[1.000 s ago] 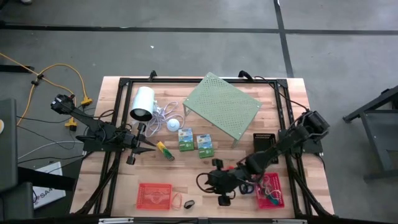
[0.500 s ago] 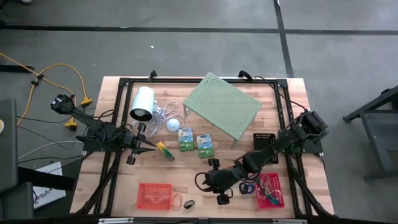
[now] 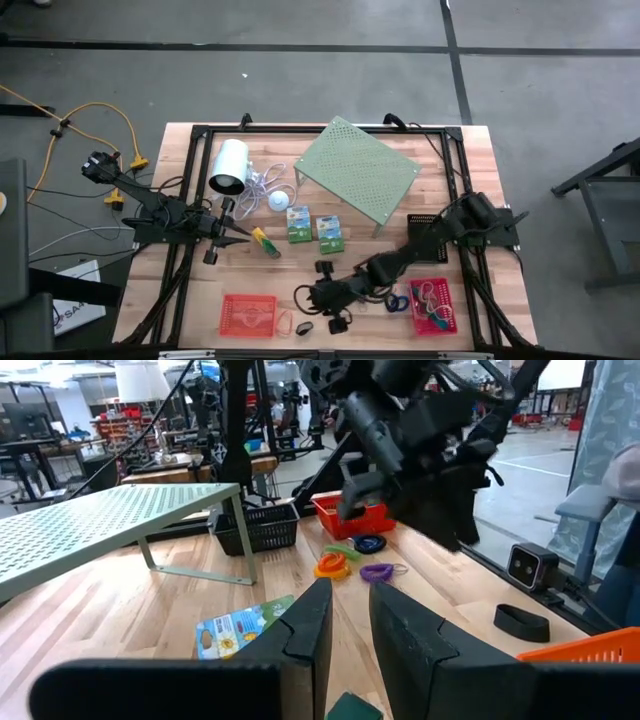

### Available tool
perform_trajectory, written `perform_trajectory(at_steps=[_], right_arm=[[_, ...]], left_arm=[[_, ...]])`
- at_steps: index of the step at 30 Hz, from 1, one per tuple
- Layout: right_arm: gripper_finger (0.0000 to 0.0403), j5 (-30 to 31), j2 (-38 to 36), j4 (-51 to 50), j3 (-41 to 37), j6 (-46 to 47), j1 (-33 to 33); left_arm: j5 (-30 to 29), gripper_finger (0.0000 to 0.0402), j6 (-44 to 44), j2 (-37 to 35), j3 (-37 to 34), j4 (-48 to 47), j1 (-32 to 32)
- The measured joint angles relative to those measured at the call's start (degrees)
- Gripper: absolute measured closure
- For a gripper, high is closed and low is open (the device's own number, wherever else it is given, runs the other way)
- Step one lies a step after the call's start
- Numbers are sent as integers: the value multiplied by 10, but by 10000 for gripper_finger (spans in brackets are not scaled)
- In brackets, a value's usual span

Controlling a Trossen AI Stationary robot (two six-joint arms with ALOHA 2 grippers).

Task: Pick & Place Office Desk Supplies
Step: Put the orange rubber band into the red bin

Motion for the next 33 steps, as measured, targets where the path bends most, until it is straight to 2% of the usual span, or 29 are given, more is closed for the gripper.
perform_trajectory(at_steps=[15,26,33], right_arm=[[311,-21,150,37,105,13,-27],[311,-10,155,53,113,9,-16],[311,54,155,72,113,-3,2]], left_arm=[[0,337,0,0,0,0,0],[0,337,0,0,0,0,0],[0,337,0,0,0,0,0]])
